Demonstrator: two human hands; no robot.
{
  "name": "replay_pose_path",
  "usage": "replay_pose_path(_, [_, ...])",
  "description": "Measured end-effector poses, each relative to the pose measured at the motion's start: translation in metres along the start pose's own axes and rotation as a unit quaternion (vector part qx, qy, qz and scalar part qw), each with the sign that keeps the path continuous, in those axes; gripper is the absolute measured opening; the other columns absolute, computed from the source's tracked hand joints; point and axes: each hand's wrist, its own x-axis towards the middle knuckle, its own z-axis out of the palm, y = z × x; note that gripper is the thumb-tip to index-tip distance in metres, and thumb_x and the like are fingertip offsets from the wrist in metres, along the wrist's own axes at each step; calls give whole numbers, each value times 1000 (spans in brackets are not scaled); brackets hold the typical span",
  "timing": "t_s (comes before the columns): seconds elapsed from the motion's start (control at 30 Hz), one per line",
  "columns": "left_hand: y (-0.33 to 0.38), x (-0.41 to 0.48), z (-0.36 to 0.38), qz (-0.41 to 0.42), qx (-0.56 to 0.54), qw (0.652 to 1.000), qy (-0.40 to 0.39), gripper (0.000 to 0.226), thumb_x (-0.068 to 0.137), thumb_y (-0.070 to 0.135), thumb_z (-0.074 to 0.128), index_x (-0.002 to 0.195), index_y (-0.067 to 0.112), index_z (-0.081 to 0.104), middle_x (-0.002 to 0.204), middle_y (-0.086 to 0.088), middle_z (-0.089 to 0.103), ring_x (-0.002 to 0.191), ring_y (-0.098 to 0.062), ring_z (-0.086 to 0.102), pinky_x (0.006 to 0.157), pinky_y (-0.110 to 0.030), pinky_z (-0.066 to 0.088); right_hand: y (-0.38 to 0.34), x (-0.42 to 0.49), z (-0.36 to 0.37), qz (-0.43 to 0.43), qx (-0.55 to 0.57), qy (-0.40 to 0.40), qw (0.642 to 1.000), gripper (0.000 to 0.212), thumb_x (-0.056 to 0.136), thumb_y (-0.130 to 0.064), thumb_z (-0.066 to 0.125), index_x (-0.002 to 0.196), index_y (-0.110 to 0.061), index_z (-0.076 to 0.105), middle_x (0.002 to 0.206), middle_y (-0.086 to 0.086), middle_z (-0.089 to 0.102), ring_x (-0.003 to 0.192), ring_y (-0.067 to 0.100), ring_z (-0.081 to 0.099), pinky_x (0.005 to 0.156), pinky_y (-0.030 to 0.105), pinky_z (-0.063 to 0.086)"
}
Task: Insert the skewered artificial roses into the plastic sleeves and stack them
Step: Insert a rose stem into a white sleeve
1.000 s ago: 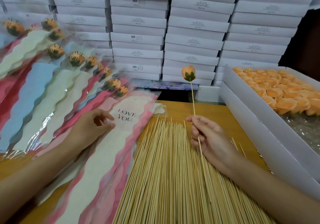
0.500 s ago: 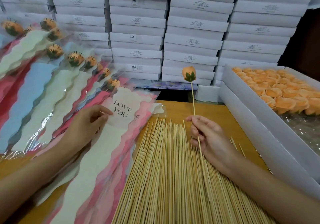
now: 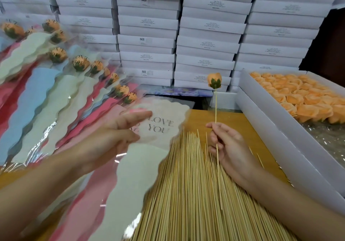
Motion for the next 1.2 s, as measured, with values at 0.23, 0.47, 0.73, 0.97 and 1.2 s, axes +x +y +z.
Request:
replay_pose_path(0.23, [0, -17, 28, -50, 75, 991, -99, 59, 73, 7, 65, 128, 29, 62, 128, -13, 63, 111, -56, 51, 103, -55, 42, -2, 1, -1, -20, -3, 69, 997, 20, 102, -15, 46, 98, -10, 64, 55, -7, 48, 45, 3, 38, 44, 17, 38])
replay_pose_path(0.47, [-6, -14, 35, -3, 121, 993, -18, 12, 80, 13, 71, 89, 8, 78, 76, -16, 69, 61, -16, 56, 56, -18, 47, -3, 0, 1, -18, -32, 92, 995, 20, 102, -15, 45, 97, -10, 64, 54, -8, 47, 46, 3, 36, 52, 23, 33])
replay_pose_path(0.73, [-16, -7, 26, 23, 192, 980, -55, 17, 70, 15, 82, 82, 18, 71, 60, -4, 54, 52, -17, 42, 54, -22, 37, -2, -1, 1, -15, -44, 83, 995, 20, 102, -16, 45, 98, -10, 64, 55, -8, 47, 47, 3, 38, 51, 20, 36])
replay_pose_path(0.97, [-4, -12, 25, -30, 159, 975, -153, 75, 79, -10, 66, 138, 34, 49, 121, -6, 65, 98, -33, 64, 93, -58, 49, 0, 2, 0, -30, -50, 66, 996, 22, 103, -13, 44, 106, -13, 65, 56, -8, 49, 47, 4, 38, 54, 25, 32])
replay_pose_path(1.2, [-10, -8, 25, 16, 122, 989, -81, 43, 83, 3, 69, 121, 23, 67, 80, -2, 60, 76, -28, 51, 74, -37, 44, -3, 2, 3, -34, -47, 75, 996, 24, 102, -10, 45, 117, -18, 61, 57, -8, 52, 46, 4, 39, 49, 21, 37])
